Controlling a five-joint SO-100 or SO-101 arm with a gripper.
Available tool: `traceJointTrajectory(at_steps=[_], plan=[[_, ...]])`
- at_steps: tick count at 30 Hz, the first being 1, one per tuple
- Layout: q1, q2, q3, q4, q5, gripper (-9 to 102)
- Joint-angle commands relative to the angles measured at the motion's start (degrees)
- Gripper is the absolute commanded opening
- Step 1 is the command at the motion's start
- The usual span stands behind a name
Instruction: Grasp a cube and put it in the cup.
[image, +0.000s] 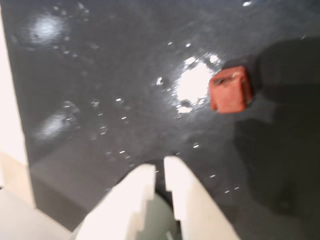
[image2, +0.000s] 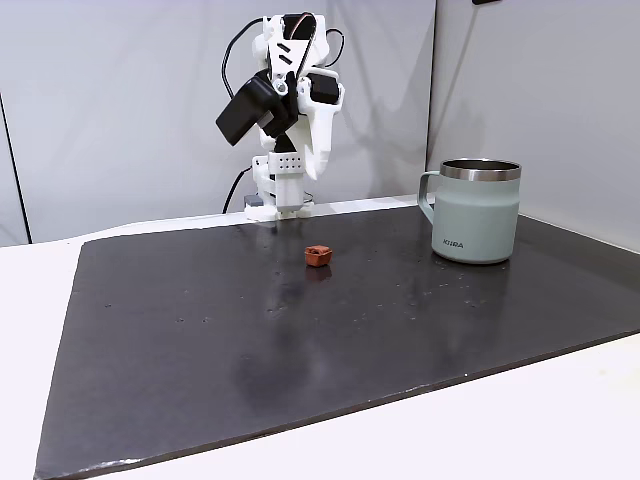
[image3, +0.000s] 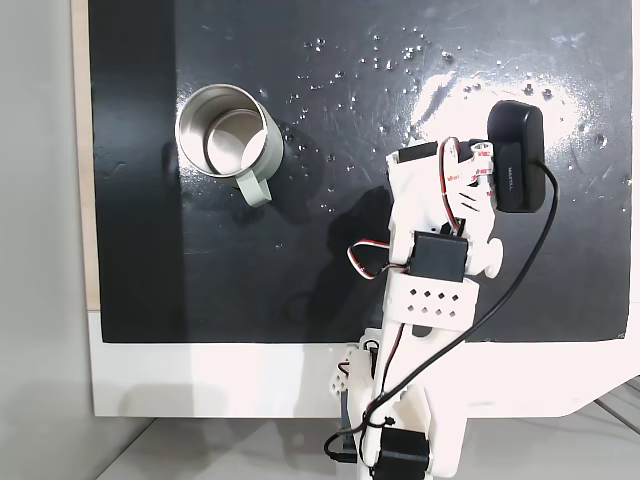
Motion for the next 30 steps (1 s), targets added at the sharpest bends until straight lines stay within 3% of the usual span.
traceJointTrajectory(at_steps=[1,11,26,30], plan=[[1.8,-5.3,-5.4,1.7,-4.3,0],[3.9,-27.0,-23.5,13.5,-7.6,0],[-1.6,-33.3,-30.2,22.1,-8.2,1],[-1.6,-33.4,-30.2,23.1,-8.3,7]])
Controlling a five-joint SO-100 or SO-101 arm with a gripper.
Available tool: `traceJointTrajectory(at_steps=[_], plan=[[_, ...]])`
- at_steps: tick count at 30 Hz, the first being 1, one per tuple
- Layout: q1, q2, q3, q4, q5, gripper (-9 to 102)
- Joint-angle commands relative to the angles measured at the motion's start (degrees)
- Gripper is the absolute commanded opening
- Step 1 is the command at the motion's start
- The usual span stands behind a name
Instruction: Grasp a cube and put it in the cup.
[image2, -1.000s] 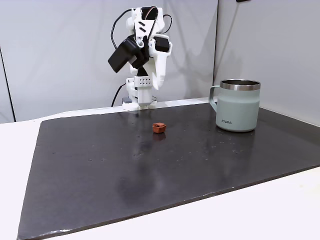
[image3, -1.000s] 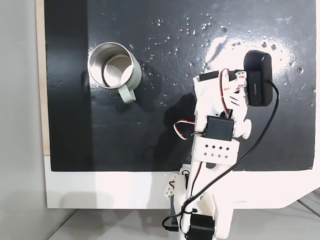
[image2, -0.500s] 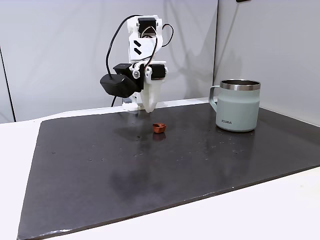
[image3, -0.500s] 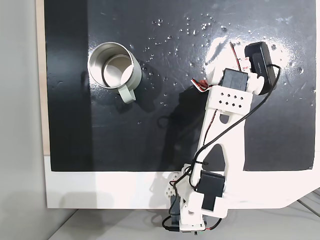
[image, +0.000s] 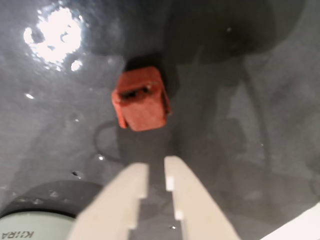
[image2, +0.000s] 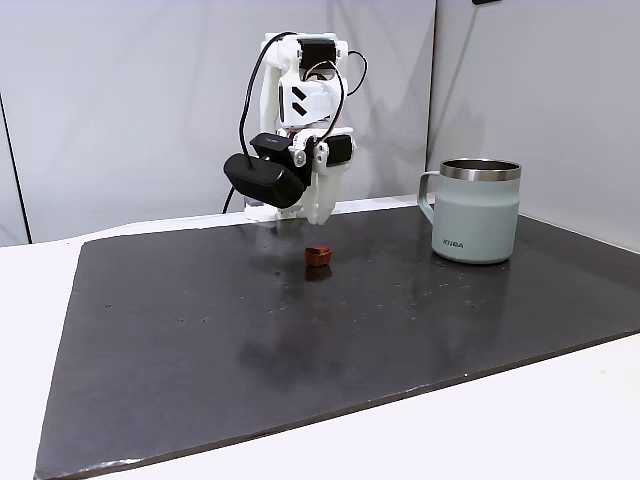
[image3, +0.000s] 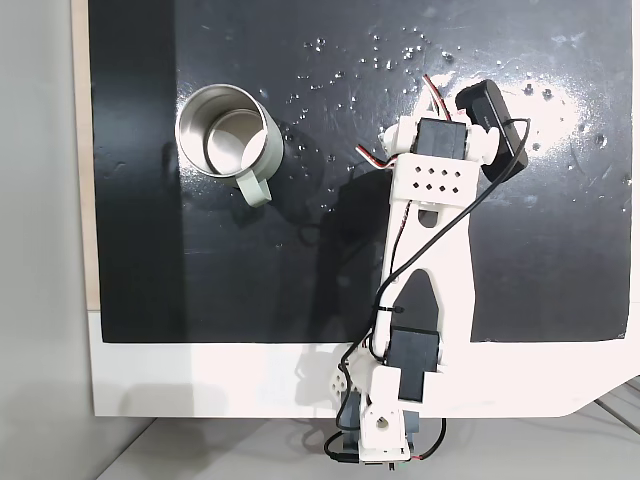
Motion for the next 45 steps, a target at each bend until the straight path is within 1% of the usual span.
traceJointTrajectory(at_steps=[1,5,8,33,42,45], plan=[[0.1,0.6,-3.5,1.0,-0.5,10],[1.2,-0.1,-3.8,1.2,0.0,24],[2.0,-1.8,-4.9,1.3,1.4,28],[2.0,-13.4,-8.4,1.7,-0.4,25],[2.0,-14.2,-8.4,1.7,-1.1,20],[2.1,-14.5,-8.4,1.7,-1.3,15]])
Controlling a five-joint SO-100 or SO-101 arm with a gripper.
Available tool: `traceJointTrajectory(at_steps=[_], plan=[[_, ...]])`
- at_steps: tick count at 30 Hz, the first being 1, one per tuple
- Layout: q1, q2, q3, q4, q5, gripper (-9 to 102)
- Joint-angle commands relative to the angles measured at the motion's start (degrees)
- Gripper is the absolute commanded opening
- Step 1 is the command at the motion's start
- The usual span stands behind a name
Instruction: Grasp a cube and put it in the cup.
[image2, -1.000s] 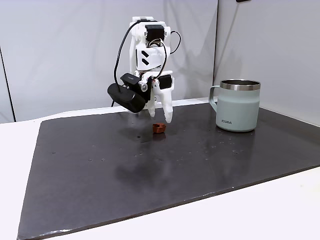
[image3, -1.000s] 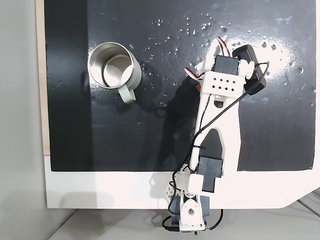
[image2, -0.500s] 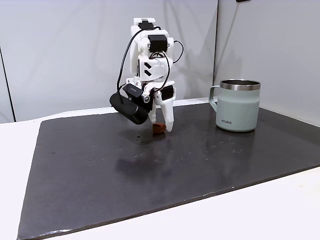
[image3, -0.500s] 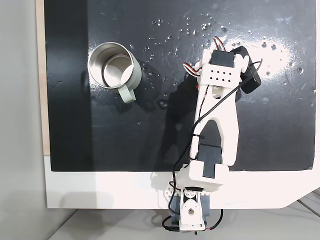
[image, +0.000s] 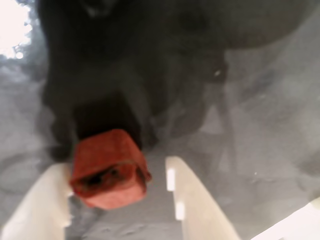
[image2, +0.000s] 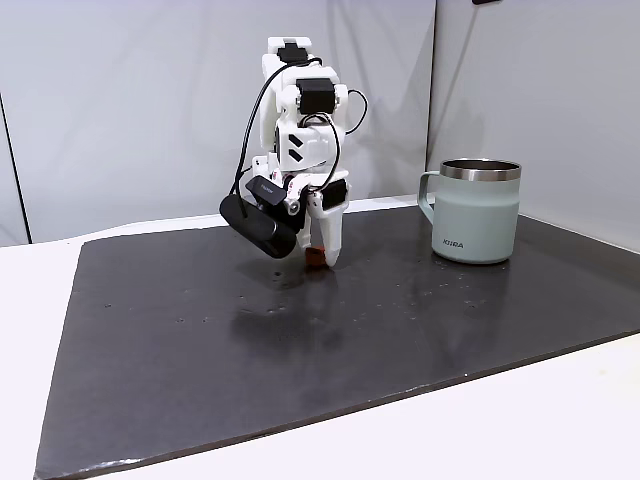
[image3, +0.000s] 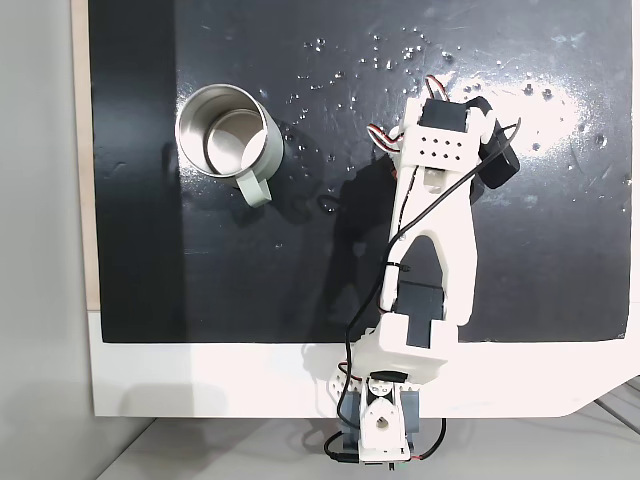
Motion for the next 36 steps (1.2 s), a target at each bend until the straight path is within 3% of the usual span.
traceJointTrajectory(at_steps=[1,6,14,36], plan=[[0.4,0.3,-3.2,0.5,-0.8,12],[0.8,-0.3,-3.2,0.5,-1.0,4],[1.1,-0.4,-4.2,1.4,-0.9,2],[-3.3,15.1,-18.0,19.7,4.7,2]])
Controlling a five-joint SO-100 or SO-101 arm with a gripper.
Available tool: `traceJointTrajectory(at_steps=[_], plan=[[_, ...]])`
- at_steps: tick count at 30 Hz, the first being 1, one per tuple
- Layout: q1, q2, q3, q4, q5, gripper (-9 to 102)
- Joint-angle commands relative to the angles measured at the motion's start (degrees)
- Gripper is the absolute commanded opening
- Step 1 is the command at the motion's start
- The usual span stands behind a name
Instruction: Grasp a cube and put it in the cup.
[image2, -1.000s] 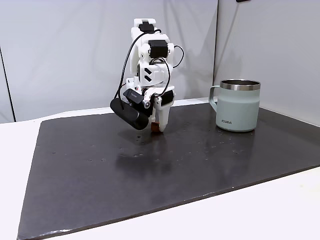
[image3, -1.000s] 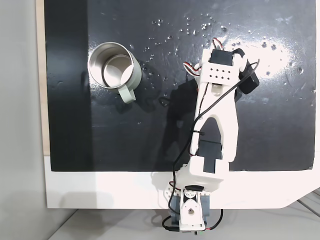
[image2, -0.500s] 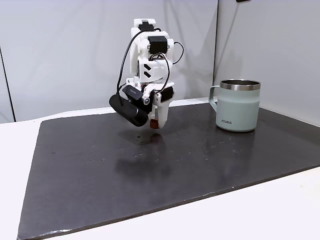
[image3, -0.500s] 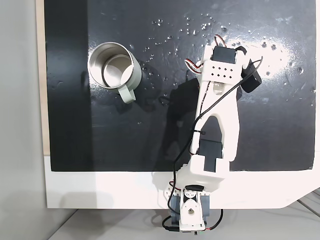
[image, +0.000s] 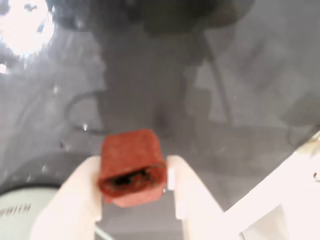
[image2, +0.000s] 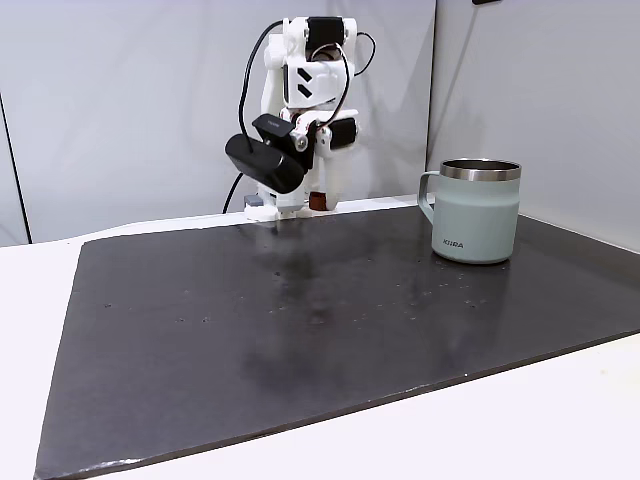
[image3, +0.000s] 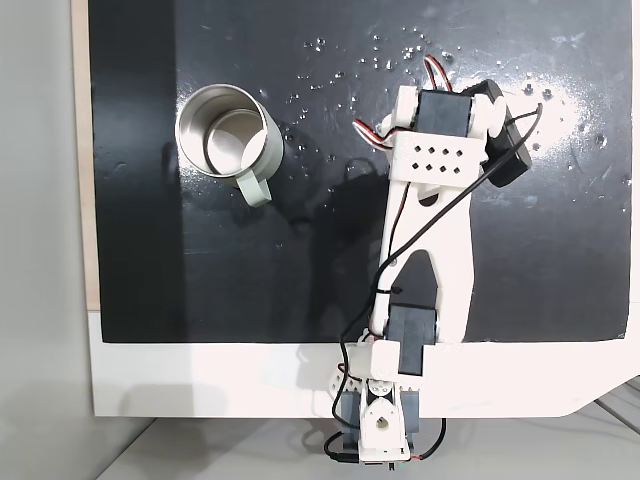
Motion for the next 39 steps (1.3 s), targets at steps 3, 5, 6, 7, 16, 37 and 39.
traceJointTrajectory(at_steps=[3,5,6,7,16,37,39], plan=[[-0.5,10.6,-3.7,1.4,0.6,3],[-0.4,12.5,-3.7,1.5,0.6,3],[-0.4,13.2,-3.7,1.5,0.6,3],[-0.2,13.9,-3.7,1.5,0.6,3],[-1.3,15.9,-5.2,1.5,2.1,3],[-28.6,-2.8,-34.9,1.5,19.6,3],[-31.7,-5.2,-36.8,1.6,20.0,3]])
